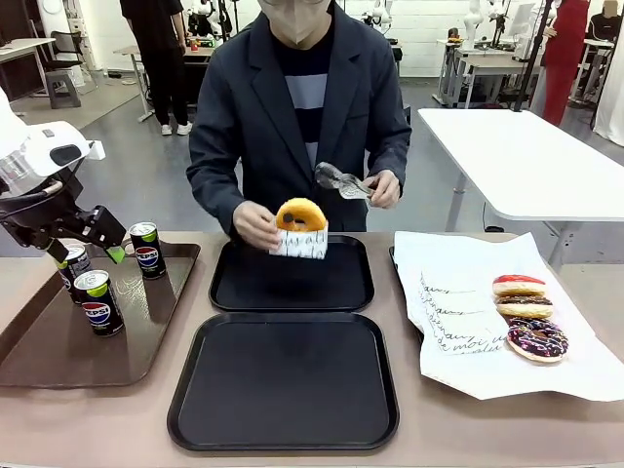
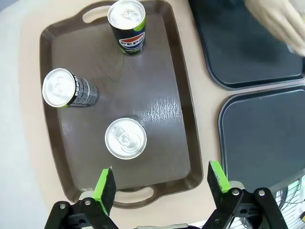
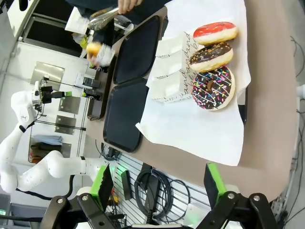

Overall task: Set up donuts and drinks on trays.
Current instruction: Pick up one Pepsi coke and place it on the Flat Tray.

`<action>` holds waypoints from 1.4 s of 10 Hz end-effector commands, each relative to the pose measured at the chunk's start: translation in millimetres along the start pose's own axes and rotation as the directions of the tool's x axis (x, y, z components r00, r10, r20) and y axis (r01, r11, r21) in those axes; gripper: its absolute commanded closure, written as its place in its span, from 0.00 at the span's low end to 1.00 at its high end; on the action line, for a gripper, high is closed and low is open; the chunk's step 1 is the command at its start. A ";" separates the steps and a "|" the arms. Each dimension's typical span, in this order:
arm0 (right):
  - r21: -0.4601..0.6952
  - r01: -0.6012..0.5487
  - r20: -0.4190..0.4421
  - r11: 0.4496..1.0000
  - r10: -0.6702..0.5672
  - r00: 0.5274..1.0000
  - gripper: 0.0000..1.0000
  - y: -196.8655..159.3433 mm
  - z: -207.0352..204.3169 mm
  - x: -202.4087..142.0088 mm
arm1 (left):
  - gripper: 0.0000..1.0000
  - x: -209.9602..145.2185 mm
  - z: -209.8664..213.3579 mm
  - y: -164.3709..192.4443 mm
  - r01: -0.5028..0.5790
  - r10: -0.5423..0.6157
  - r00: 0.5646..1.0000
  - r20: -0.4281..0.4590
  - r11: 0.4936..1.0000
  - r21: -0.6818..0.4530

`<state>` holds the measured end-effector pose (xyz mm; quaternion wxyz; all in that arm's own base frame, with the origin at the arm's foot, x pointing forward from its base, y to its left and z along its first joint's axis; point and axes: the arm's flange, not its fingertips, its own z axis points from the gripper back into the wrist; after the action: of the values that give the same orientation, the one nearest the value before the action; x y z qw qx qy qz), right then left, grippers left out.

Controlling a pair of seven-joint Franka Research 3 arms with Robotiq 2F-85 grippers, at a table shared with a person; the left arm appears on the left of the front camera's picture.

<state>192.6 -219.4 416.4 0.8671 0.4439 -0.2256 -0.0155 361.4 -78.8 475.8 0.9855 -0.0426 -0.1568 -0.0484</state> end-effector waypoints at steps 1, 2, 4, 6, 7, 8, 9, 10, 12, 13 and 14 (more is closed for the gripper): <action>0.022 -0.020 0.018 1.000 0.019 1.000 0.00 -1.5 0.3 1.6 | 0.00 22.7 -7.7 1.8 0.029 -0.025 0.995 -0.095 0.999 0.036; 0.022 -0.020 0.018 1.000 0.019 1.000 0.00 -1.5 0.3 1.6 | 0.00 28.9 -12.2 0.6 0.035 -0.024 0.995 -0.099 0.994 0.106; 0.022 -0.020 0.018 1.000 0.019 1.000 0.00 -1.5 0.3 1.6 | 0.00 43.5 -21.1 -4.3 0.031 -0.011 0.988 -0.153 0.991 0.131; 0.022 -0.020 0.018 1.000 0.019 1.000 0.00 -1.5 0.3 1.6 | 0.00 58.0 -31.3 -3.7 -0.009 0.041 0.978 -0.202 0.988 0.153; 0.022 -0.020 0.018 1.000 0.019 1.000 0.00 -1.5 0.3 1.6 | 0.00 63.0 -37.6 -1.3 -0.028 0.062 0.971 -0.230 0.988 0.149; 0.022 -0.020 0.018 1.000 0.019 1.000 0.00 -1.5 0.3 1.6 | 0.00 67.1 -44.0 2.5 -0.045 0.077 0.966 -0.246 0.990 0.133; 0.022 -0.020 0.018 1.000 0.019 1.000 0.00 -1.5 0.3 1.6 | 0.00 66.9 -49.6 6.1 -0.053 0.082 0.966 -0.247 0.991 0.123; 0.022 -0.020 0.018 1.000 0.019 1.000 0.00 -1.5 0.3 1.6 | 0.00 63.2 -55.1 11.6 -0.064 0.089 0.970 -0.226 0.991 0.114; 0.022 -0.020 0.018 1.000 0.019 1.000 0.00 -1.5 0.3 1.6 | 0.00 54.3 -63.6 23.5 -0.057 0.076 0.979 -0.191 0.993 0.102; 0.022 -0.020 0.018 1.000 0.019 1.000 0.00 -1.5 0.3 1.6 | 0.00 53.7 -68.1 29.3 -0.068 0.085 0.979 -0.185 0.993 0.092; 0.022 -0.020 0.018 1.000 0.019 1.000 0.00 -1.5 0.3 1.6 | 0.00 52.5 -74.6 32.5 -0.083 0.096 0.978 -0.184 0.994 0.078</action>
<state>192.5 -219.5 416.4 0.8671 0.4439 -0.2257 -0.0154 438.9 -63.5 427.5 0.9986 0.0056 -0.0533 -0.0043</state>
